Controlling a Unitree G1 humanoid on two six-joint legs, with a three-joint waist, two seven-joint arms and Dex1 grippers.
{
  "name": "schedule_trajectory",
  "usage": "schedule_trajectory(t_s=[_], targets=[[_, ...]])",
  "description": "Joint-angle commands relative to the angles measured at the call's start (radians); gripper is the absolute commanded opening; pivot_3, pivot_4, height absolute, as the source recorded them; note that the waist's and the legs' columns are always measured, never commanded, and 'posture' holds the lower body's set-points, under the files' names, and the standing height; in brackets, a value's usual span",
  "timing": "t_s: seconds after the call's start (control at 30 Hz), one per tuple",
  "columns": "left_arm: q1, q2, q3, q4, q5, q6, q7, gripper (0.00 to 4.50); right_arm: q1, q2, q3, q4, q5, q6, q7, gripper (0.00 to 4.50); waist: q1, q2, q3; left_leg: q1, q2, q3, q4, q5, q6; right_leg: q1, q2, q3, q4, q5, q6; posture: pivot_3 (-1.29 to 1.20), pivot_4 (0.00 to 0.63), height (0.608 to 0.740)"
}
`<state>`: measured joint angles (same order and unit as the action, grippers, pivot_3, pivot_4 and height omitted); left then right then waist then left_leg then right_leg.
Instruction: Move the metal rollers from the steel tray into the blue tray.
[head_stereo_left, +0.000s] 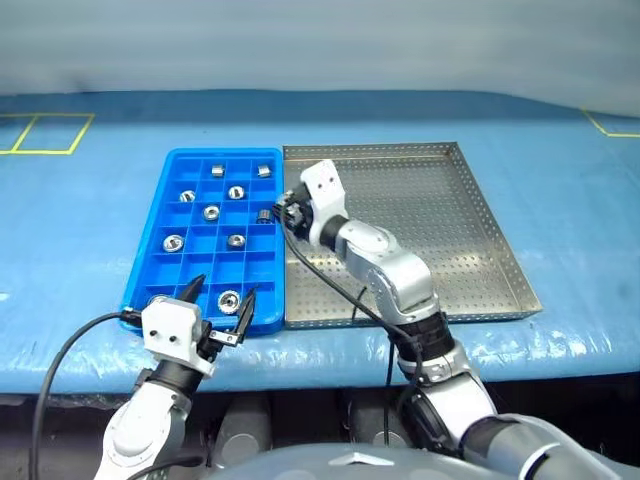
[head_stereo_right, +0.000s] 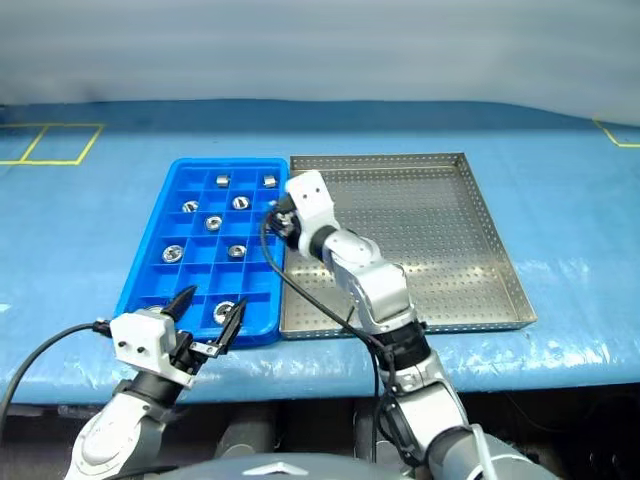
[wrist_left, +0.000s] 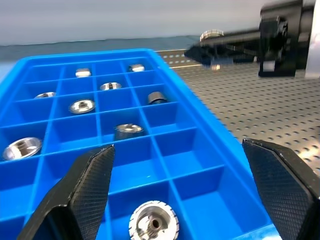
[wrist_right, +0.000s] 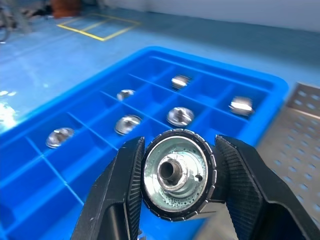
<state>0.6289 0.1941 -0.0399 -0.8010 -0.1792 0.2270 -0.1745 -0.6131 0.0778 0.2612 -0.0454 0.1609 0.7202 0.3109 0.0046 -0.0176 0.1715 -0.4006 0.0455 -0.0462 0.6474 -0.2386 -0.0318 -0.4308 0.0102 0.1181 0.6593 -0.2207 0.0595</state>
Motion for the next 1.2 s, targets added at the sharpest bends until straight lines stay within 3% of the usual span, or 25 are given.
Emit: schedule_trajectory(t_s=[0.03,0.43,0.57,0.93,1.2], targets=[[0.052,-0.025,-0.001,-0.071,0.028,-0.064,0.028,4.5,-0.026,0.022,0.038,0.041,0.001,-0.043,0.037,1.87,0.022,0.0,0.0,0.0,0.0,0.0,0.0,0.0,0.0,0.0,0.0,0.0,0.0,0.0,0.0,0.38,0.15,0.74],[0.195,-0.079,-0.022,-0.108,0.068,-0.148,0.069,4.5,-0.056,0.102,0.153,0.213,-0.023,-0.13,0.121,1.87,0.092,0.0,0.001,-0.002,0.0,0.001,-0.001,0.0,0.0,-0.003,-0.001,0.0,-0.001,-0.001,-0.001,0.5,0.15,0.74],[0.242,-0.096,-0.031,-0.121,0.085,-0.175,0.089,4.5,-0.067,0.121,0.166,0.273,-0.024,-0.157,0.142,1.87,0.115,-0.001,0.0,-0.011,0.0,0.001,0.0,0.0,0.0,-0.013,-0.001,-0.001,0.0,-0.001,-0.001,0.54,0.15,0.74],[0.298,-0.113,-0.062,-0.128,0.113,-0.218,0.11,4.5,-0.093,0.146,0.17,0.457,-0.044,-0.226,0.167,1.87,0.184,-0.001,0.0,-0.011,0.0,0.001,0.0,0.0,0.0,-0.013,0.0,-0.001,0.0,-0.001,-0.001,0.58,0.15,0.74],[0.23,-0.08,-0.058,-0.114,0.086,-0.176,0.08,4.5,-0.081,0.126,0.117,0.374,-0.017,-0.208,0.133,4.44,0.205,0.0,0.001,-0.011,0.0,0.001,0.001,0.0,0.0,-0.015,0.0,-0.002,0.0,-0.001,-0.001,0.46,0.15,0.74]])
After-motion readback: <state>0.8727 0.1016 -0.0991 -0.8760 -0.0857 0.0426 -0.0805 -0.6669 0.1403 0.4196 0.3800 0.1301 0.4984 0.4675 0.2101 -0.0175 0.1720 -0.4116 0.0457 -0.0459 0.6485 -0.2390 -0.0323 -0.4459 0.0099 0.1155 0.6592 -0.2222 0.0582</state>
